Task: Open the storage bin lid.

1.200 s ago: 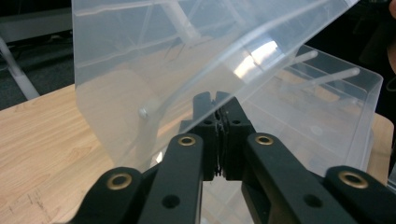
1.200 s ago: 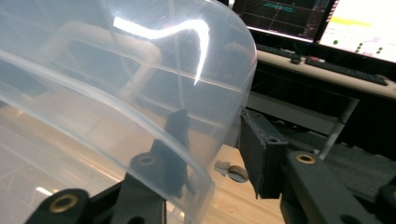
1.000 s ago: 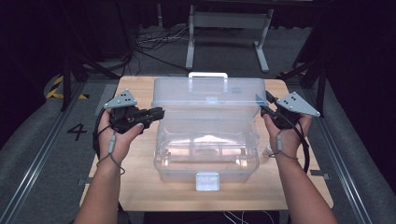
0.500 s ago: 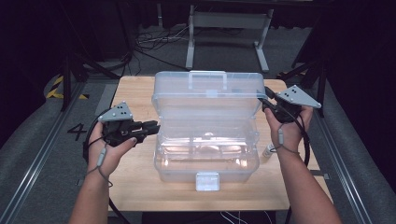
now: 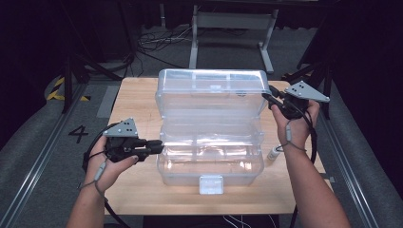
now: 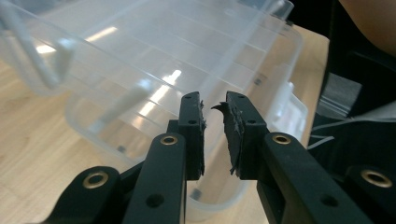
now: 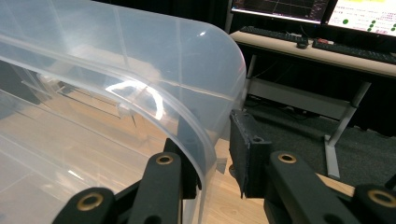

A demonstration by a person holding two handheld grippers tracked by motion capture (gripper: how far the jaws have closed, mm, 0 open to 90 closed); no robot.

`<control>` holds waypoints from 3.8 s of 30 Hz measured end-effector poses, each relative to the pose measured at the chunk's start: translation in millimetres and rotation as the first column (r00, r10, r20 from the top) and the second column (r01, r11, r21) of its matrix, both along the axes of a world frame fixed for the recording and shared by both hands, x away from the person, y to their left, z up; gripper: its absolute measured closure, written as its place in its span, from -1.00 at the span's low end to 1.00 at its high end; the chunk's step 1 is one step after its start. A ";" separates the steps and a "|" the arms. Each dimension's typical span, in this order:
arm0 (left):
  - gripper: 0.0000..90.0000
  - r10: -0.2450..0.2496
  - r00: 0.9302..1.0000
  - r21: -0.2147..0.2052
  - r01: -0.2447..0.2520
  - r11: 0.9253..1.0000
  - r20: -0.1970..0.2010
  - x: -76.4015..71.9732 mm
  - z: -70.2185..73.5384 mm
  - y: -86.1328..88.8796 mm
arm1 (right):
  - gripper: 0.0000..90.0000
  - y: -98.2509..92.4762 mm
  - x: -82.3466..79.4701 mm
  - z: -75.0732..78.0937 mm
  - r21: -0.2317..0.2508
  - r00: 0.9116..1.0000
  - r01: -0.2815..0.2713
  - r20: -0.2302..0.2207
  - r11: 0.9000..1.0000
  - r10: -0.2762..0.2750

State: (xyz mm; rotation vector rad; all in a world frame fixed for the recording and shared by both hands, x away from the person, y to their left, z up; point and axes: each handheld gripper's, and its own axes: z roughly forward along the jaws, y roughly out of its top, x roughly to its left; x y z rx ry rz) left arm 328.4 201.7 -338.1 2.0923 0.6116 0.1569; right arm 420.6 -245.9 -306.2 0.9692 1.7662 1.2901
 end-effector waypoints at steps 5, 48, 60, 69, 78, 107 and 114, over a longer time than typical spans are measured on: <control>0.70 -0.034 0.999 0.017 0.034 0.999 -0.027 -2.3 -6.1 -2.9 | 0.65 -0.2 2.4 1.4 0.000 1.000 -0.001 -0.012 1.000 0.001; 0.70 -0.163 0.961 0.113 0.191 0.975 -0.223 4.1 -62.3 -29.7 | 0.64 -1.6 12.7 4.6 0.012 0.999 -0.009 -0.046 1.000 0.009; 0.69 -0.173 0.956 0.084 0.197 0.977 -0.236 5.9 -66.0 -28.8 | 0.69 1.4 23.2 6.5 -0.016 0.999 0.010 -0.041 1.000 -0.011; 0.68 -0.176 0.955 0.081 0.200 0.976 -0.238 6.4 -66.5 -29.0 | 0.71 3.1 32.5 7.6 -0.028 0.999 0.024 -0.047 0.999 -0.025; 0.68 -0.177 0.953 0.066 0.199 0.978 -0.247 7.2 -67.7 -28.8 | 0.74 5.3 43.3 9.7 -0.029 0.996 0.037 -0.076 0.999 -0.040; 0.66 -0.187 0.947 0.044 0.206 0.978 -0.262 9.9 -70.5 -27.5 | 0.79 6.4 75.0 9.1 -0.020 0.990 0.045 -0.136 0.999 -0.047; 0.66 -0.190 0.946 0.044 0.209 0.977 -0.263 10.1 -70.8 -27.5 | 0.81 6.3 81.0 4.3 -0.002 0.992 0.047 -0.116 0.999 -0.046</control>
